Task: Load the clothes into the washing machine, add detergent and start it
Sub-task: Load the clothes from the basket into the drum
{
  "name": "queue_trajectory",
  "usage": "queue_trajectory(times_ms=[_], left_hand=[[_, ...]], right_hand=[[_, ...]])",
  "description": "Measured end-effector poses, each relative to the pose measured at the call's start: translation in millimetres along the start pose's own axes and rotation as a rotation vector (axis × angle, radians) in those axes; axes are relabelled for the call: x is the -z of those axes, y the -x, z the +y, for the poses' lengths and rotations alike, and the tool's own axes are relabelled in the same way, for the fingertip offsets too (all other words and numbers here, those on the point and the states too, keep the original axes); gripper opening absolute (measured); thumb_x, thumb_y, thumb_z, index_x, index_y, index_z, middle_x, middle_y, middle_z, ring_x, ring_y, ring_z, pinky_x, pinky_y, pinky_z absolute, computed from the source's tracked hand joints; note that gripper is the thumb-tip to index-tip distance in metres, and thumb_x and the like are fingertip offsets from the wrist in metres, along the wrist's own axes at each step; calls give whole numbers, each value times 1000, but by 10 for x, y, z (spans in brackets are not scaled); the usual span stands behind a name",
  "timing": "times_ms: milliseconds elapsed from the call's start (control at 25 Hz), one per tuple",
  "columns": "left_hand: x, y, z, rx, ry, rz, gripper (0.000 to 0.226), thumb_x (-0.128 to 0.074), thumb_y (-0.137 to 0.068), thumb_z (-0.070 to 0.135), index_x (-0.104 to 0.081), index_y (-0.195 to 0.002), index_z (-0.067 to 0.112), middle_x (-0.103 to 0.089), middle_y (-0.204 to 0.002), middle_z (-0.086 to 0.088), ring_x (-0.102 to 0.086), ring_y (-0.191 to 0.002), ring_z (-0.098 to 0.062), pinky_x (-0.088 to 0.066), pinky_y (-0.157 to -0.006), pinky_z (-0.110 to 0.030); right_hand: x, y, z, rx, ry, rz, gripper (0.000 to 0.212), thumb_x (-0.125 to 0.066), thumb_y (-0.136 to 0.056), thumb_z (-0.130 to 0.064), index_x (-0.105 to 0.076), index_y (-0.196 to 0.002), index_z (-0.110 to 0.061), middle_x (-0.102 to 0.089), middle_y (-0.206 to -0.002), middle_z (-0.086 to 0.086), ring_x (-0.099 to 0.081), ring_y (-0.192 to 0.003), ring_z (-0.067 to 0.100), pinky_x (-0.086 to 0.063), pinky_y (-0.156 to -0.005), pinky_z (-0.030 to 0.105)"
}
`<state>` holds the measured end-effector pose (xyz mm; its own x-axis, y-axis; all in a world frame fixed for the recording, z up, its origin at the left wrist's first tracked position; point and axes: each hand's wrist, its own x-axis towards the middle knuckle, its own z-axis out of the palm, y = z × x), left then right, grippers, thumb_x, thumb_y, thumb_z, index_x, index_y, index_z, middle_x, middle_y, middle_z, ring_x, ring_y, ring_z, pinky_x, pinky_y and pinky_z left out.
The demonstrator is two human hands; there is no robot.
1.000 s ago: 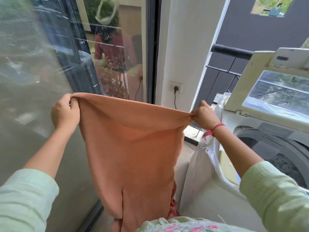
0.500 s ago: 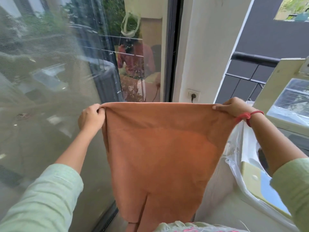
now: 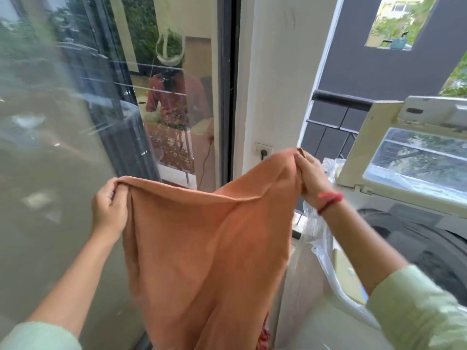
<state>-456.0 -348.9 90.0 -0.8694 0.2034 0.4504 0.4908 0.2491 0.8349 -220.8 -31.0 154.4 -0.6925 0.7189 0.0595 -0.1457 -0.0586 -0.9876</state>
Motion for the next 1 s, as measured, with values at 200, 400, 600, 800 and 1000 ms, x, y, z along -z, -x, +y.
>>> queue_trajectory(times_ms=[200, 400, 600, 800, 1000], left_hand=[[-286, 2, 631, -114, 100, 159, 20, -36, -92, 14, -51, -79, 13, -49, -71, 5, -45, -62, 5, -35, -64, -14], [-213, -21, 641, -87, 46, 178, 23, -36, -96, 14, -47, -78, 6, -45, -65, 5, -39, -58, -3, -30, -61, -29], [-310, 193, 598, -111, 17, 91, 28, -36, -96, 24, -52, -86, 4, -55, -74, -8, -48, -68, -16, -35, -64, -33], [-558, 344, 615, -36, 3, 66, 31, -35, -92, 30, -51, -79, 6, -55, -69, -6, -50, -66, -20, -33, -62, -36], [-758, 435, 710, 57, 147, 85, 32, -35, -88, 26, -60, -86, 6, -65, -86, -12, -59, -81, -24, -41, -71, -33]], right_hand=[[-544, 303, -15, 171, 569, -534, 43, -74, -66, -38, -63, -104, -21, -65, -98, -5, -63, -91, 8, -52, -80, 18], [-579, 490, 371, 607, 1114, -544, 8, -63, -74, -25, -65, -69, -18, -49, -73, -11, -54, -75, 15, -47, -71, 30], [-780, 268, 115, -33, -292, 215, 3, -59, -87, -8, -61, -86, -9, -63, -68, -1, -61, -70, 16, -53, -59, 23], [-1125, 285, 300, -336, -91, -55, 56, -48, -82, -67, -56, -101, -15, -64, -89, 5, -64, -74, 17, -57, -68, 31], [-1455, 713, 624, 129, 275, -378, 76, -82, -49, -51, -52, -115, -30, -46, -120, -9, -46, -113, -1, -38, -98, 15]])
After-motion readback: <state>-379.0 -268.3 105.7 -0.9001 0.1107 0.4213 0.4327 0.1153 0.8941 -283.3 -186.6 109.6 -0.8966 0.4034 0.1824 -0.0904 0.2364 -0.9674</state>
